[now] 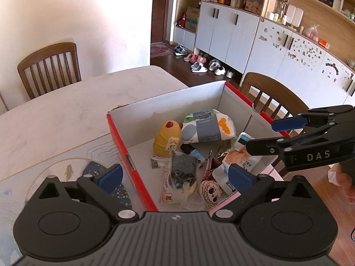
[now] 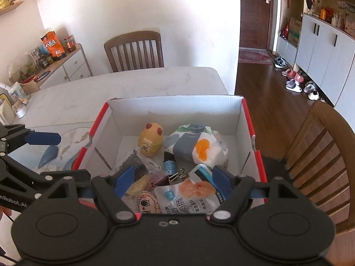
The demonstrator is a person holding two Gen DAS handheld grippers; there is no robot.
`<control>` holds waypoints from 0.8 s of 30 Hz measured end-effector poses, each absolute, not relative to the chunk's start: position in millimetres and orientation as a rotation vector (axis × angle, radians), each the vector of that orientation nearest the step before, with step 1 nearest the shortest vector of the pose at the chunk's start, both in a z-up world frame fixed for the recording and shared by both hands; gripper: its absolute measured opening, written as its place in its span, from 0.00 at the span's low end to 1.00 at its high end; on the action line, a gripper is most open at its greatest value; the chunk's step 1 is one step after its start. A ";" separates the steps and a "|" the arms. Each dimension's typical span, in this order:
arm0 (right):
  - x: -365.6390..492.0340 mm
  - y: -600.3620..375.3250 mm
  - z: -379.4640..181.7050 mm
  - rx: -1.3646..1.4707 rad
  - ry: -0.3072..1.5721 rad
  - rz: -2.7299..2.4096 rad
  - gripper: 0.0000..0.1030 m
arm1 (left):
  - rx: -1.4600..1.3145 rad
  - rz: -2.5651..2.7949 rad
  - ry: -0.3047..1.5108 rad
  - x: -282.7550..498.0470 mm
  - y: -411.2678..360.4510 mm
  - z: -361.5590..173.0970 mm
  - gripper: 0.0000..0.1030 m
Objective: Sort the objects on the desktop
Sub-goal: 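Withdraw both open tools up from the shoebox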
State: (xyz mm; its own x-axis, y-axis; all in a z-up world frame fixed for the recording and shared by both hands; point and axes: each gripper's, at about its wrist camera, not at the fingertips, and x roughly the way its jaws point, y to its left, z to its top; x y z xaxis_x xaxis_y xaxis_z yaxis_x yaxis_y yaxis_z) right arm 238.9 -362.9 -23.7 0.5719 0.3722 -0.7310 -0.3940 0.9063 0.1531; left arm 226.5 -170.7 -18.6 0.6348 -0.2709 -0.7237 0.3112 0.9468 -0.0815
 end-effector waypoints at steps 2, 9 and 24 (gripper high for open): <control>235.9 -362.9 -22.1 -0.024 0.844 0.452 0.79 | 0.044 -0.326 0.812 223.8 -165.7 -17.0 0.99; 222.3 -360.2 -20.5 -0.003 0.822 0.459 0.85 | 0.037 -0.285 0.787 213.4 -148.1 -12.7 0.99; 181.2 -348.4 -14.0 0.040 0.765 0.411 0.96 | 0.084 -0.294 0.748 185.4 -127.6 -4.3 0.99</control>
State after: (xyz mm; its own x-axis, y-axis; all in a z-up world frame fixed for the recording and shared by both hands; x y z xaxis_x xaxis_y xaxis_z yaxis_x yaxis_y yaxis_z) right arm 181.2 -348.4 -14.0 0.6461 0.3752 -0.6646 -0.3468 0.9201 0.1823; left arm 185.4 -127.6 -4.3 0.6942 -0.2337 -0.6808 0.2932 0.9556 -0.0292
